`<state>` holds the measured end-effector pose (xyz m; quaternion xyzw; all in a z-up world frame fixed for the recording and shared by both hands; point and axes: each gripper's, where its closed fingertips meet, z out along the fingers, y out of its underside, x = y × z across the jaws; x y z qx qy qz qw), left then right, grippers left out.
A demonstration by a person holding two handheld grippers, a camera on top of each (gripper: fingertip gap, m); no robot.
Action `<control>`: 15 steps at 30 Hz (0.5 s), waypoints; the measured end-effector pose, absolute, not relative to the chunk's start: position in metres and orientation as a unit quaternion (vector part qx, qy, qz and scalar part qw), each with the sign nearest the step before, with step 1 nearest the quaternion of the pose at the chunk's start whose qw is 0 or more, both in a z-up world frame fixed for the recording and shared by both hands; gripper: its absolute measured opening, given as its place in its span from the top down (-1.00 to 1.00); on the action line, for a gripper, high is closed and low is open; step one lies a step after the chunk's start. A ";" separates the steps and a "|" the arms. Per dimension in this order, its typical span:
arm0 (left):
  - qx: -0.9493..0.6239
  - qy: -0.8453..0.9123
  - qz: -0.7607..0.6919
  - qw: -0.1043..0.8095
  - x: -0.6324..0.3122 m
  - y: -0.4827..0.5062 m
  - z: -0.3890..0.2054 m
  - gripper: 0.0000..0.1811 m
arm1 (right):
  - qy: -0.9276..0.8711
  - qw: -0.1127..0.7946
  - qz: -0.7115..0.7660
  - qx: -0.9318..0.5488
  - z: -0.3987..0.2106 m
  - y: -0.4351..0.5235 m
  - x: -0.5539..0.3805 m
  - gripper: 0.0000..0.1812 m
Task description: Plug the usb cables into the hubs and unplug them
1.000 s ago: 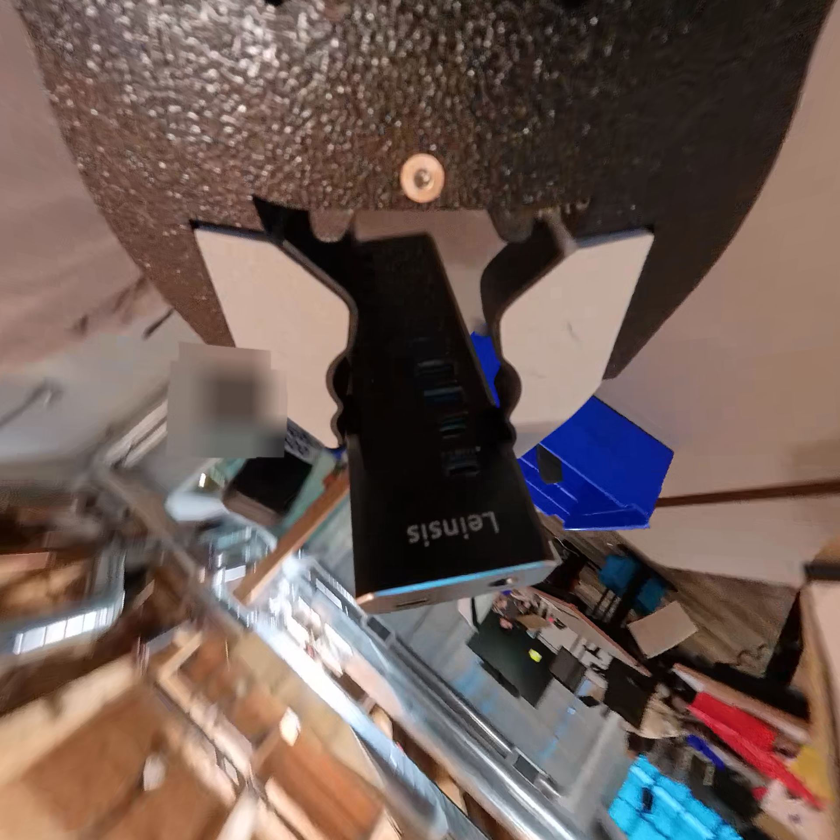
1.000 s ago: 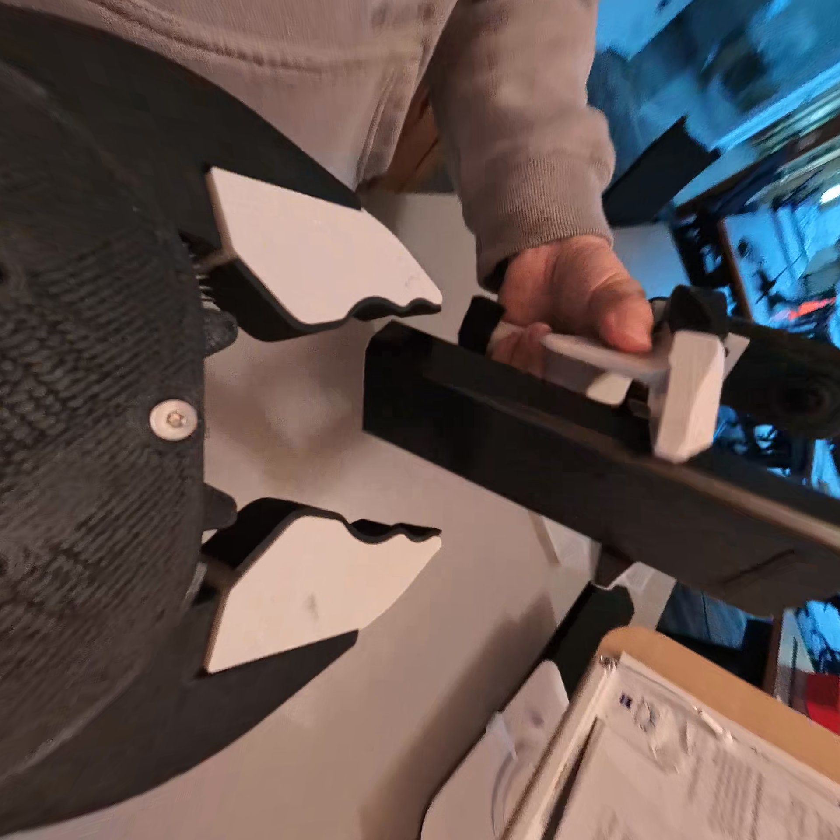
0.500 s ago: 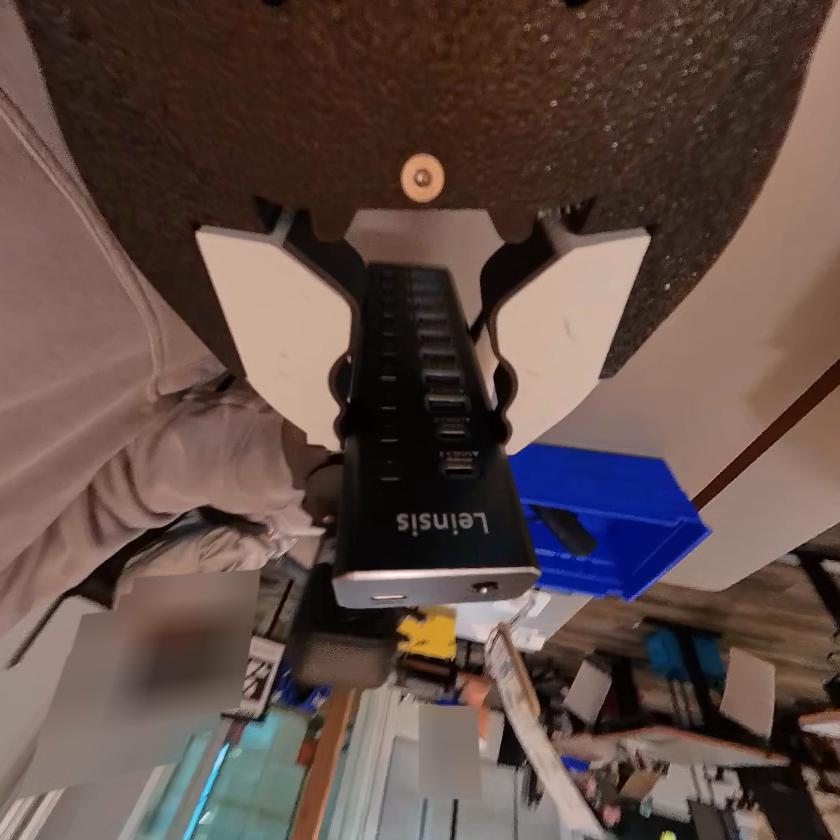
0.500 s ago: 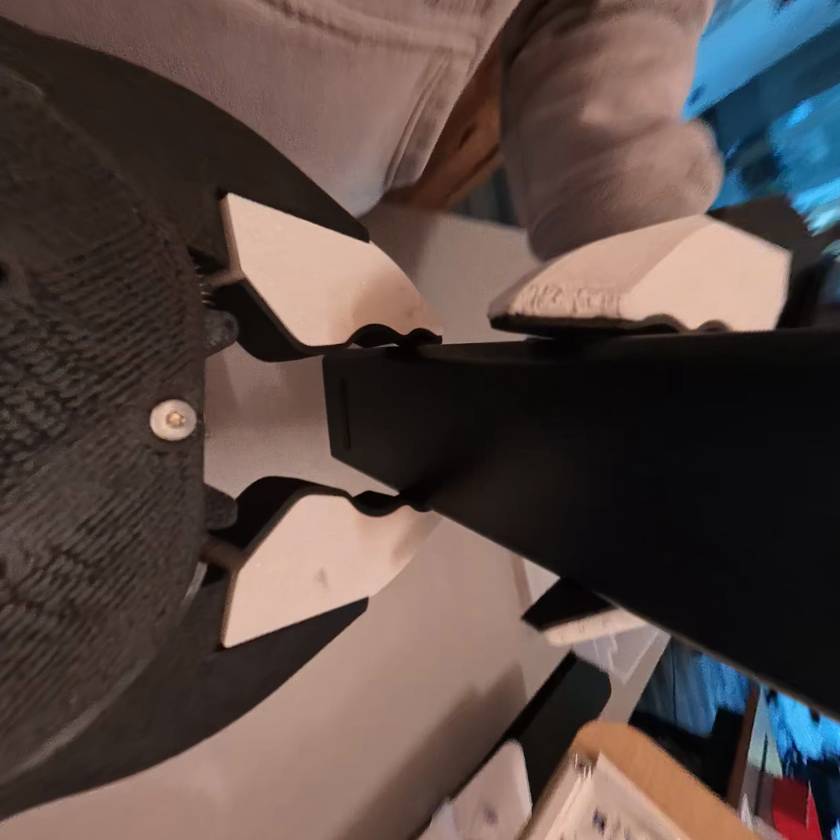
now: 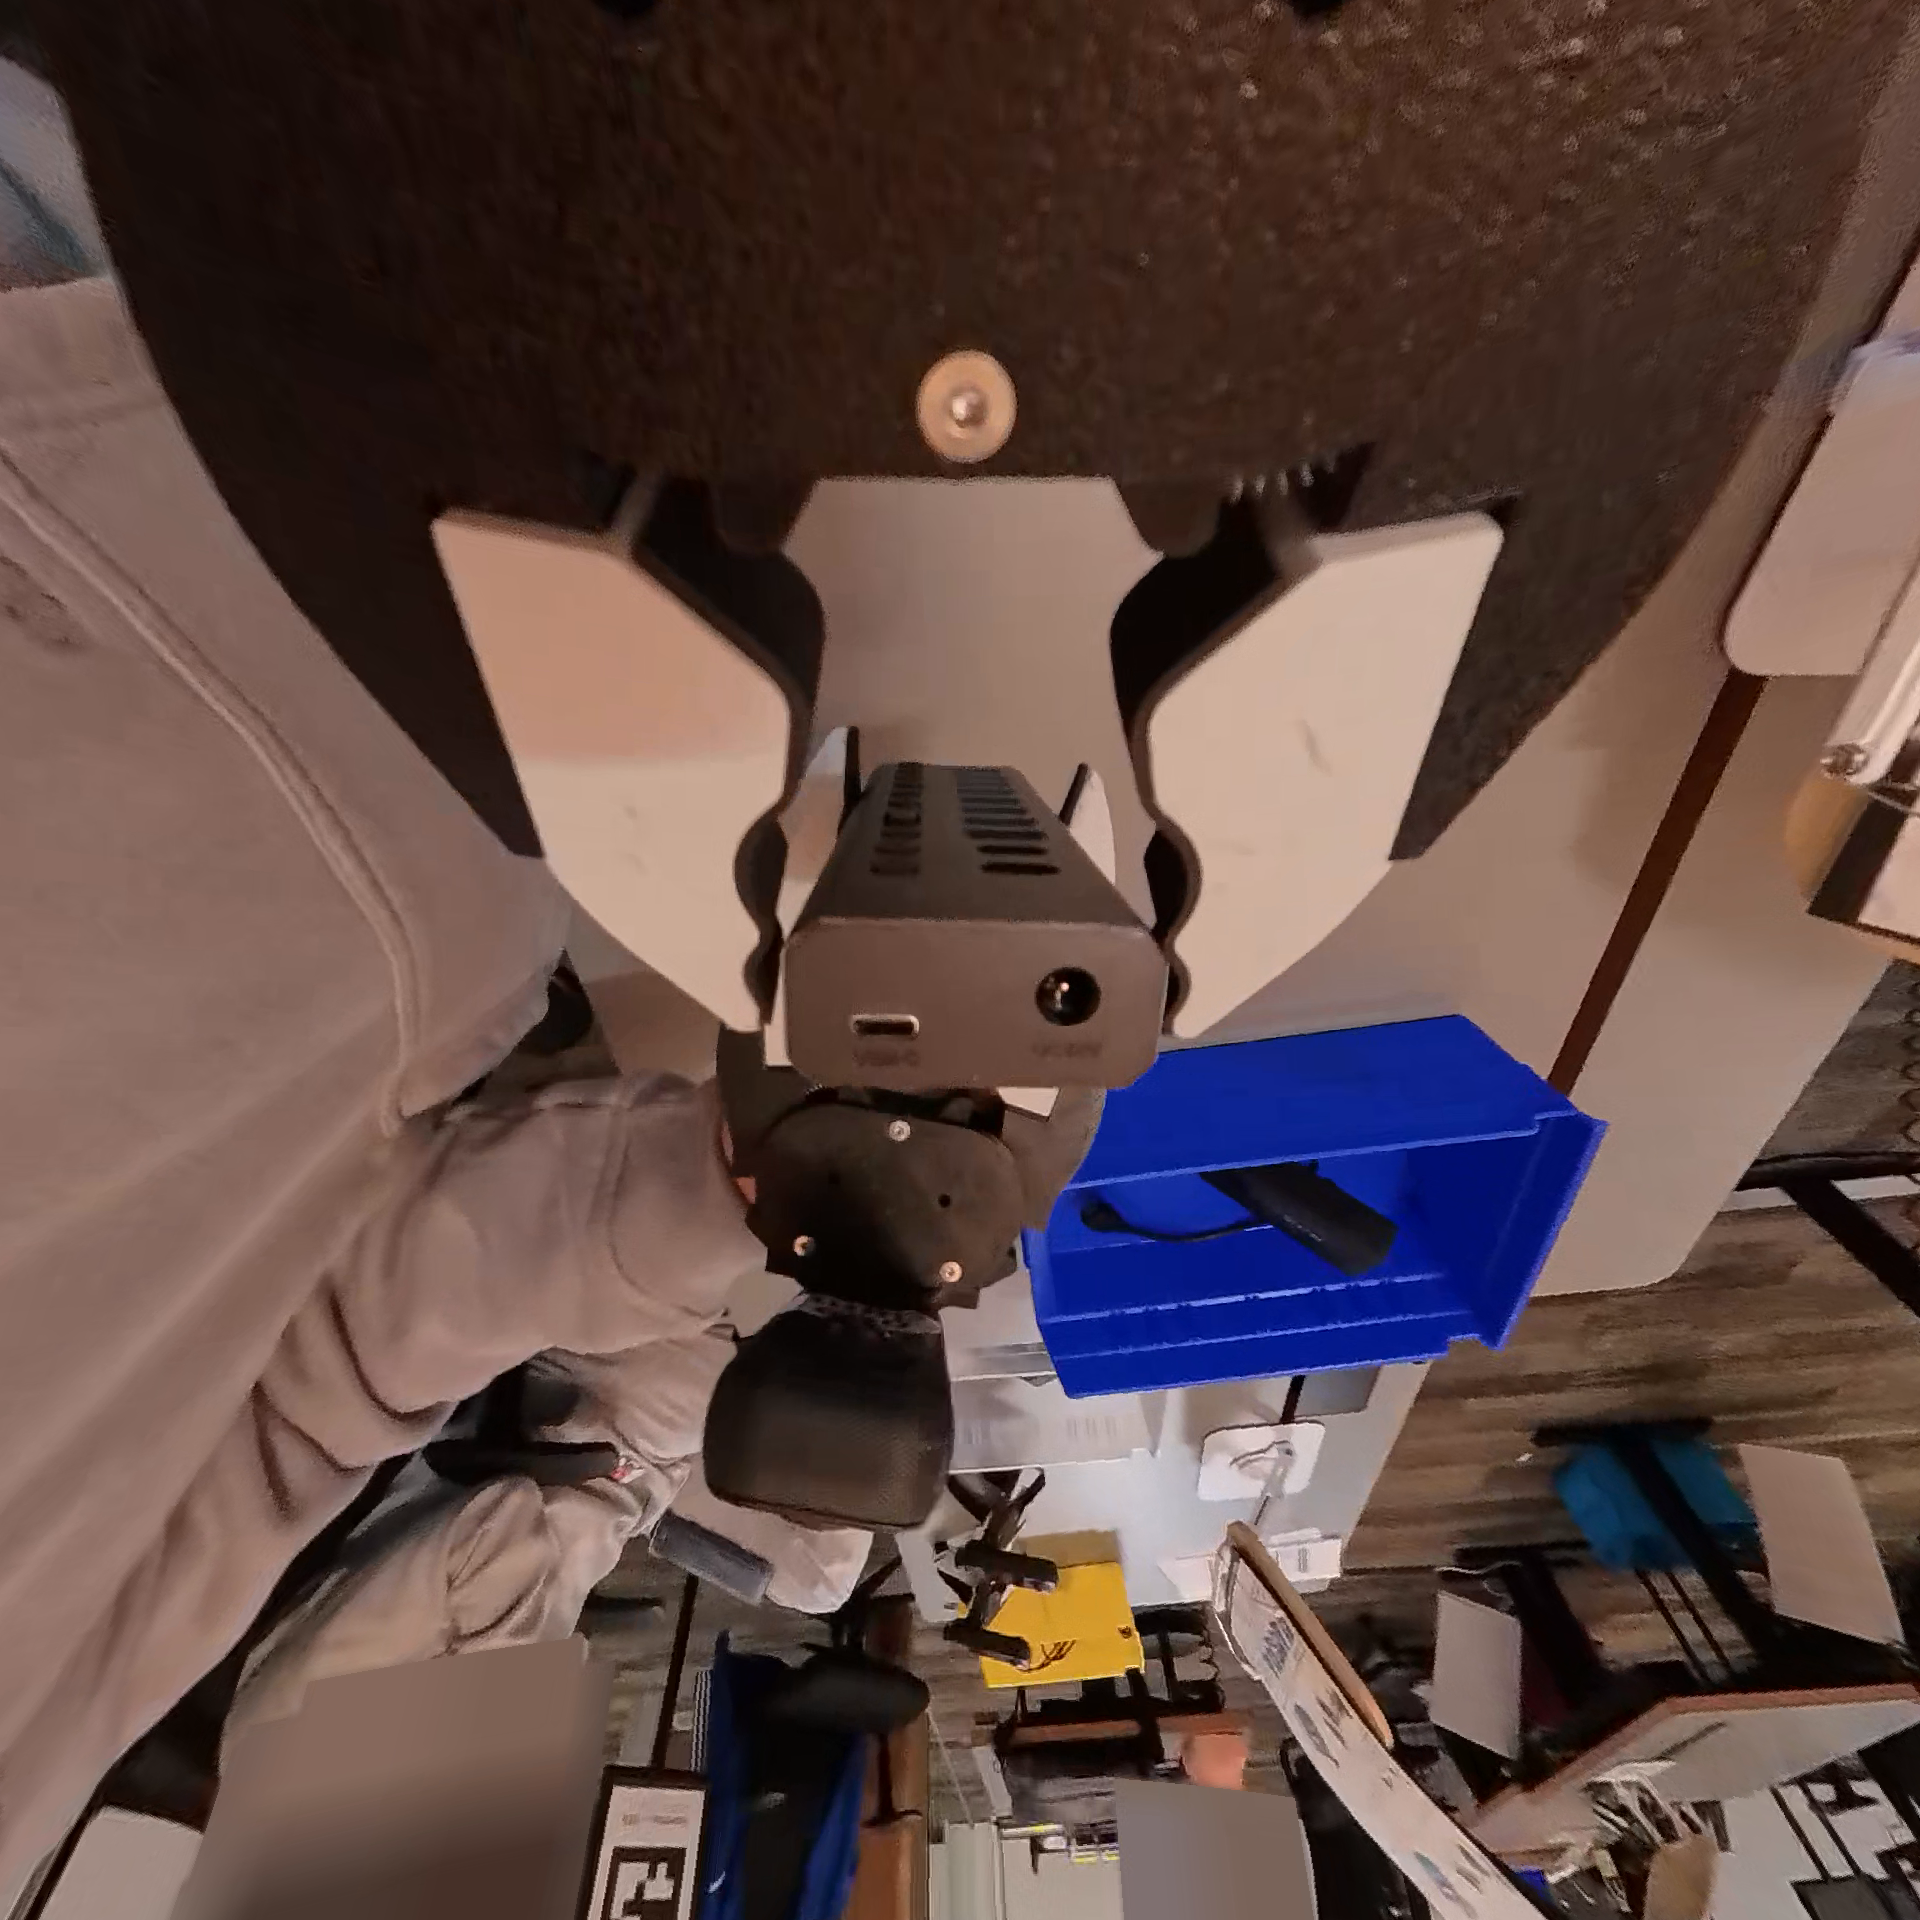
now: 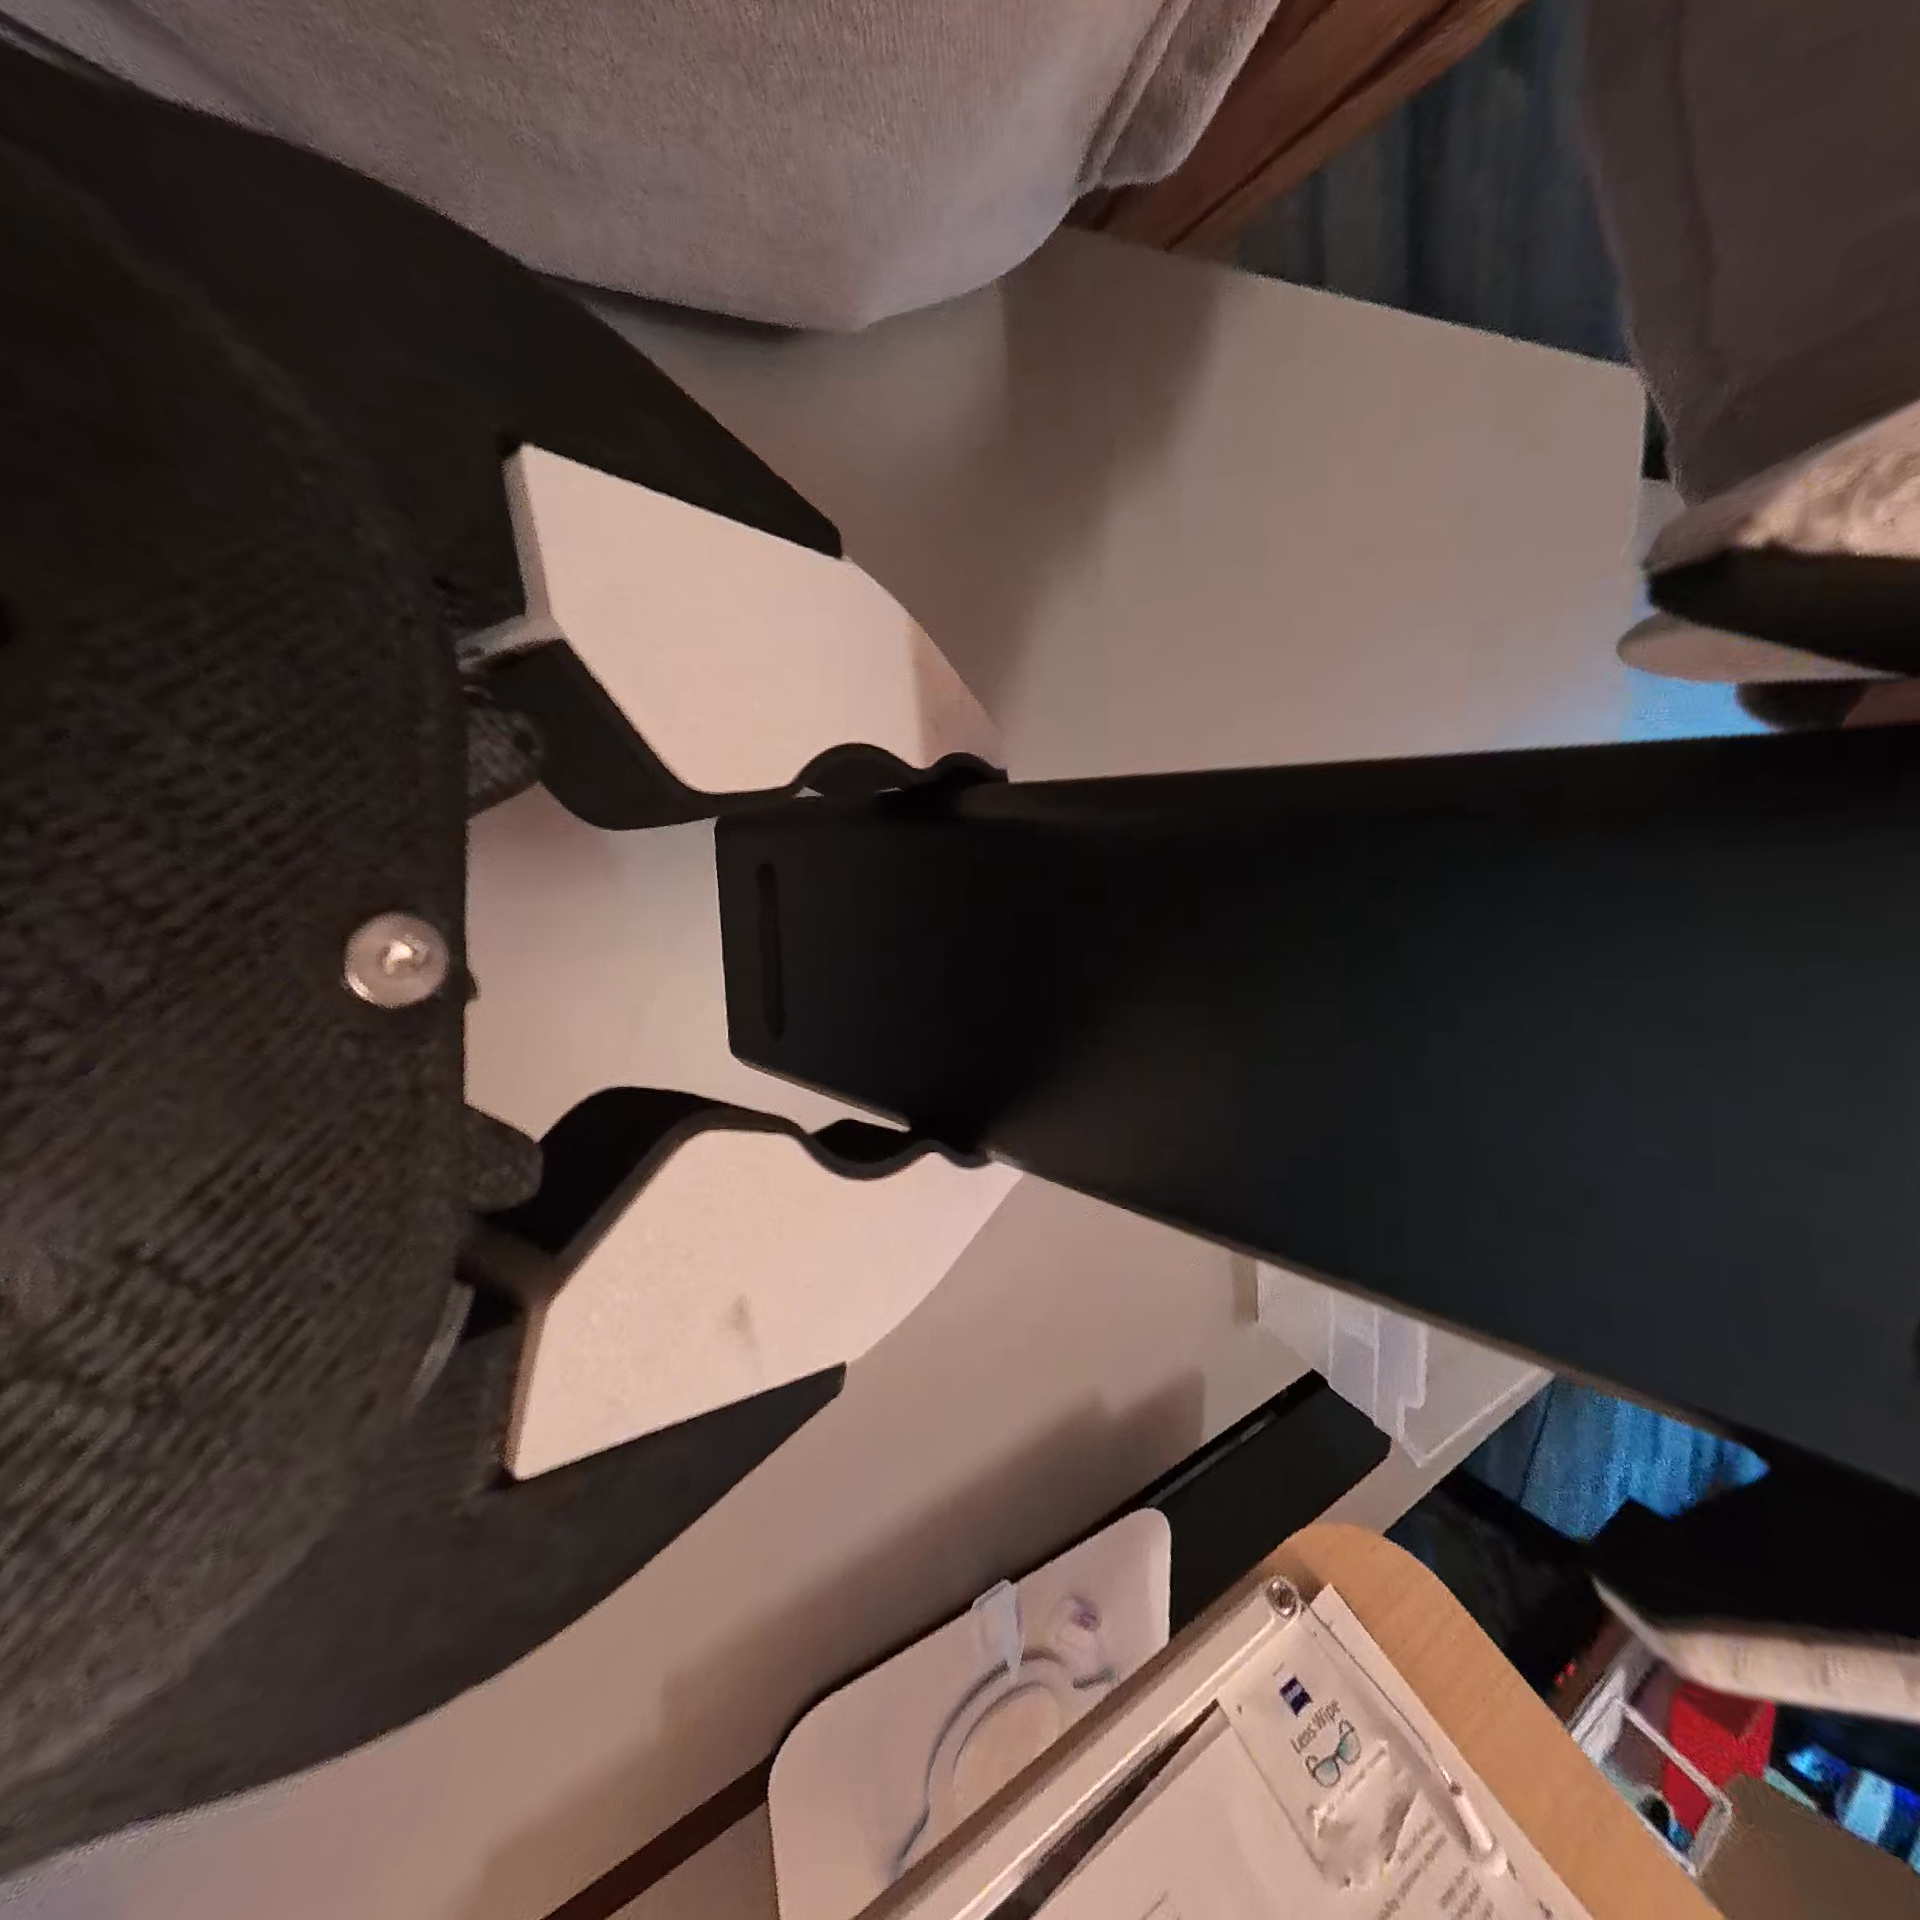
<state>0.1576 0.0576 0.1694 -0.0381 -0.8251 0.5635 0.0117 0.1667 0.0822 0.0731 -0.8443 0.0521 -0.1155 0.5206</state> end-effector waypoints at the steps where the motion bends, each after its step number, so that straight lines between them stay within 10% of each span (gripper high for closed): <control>1: -0.034 -0.823 0.566 0.021 0.157 0.058 0.170 0.27 | 0.053 0.524 -0.120 -0.841 0.074 0.083 0.167 0.32; 15: -0.014 -0.865 0.501 -0.016 0.164 0.051 0.141 0.35 | 0.087 0.578 -0.071 -0.808 0.090 0.080 0.167 0.17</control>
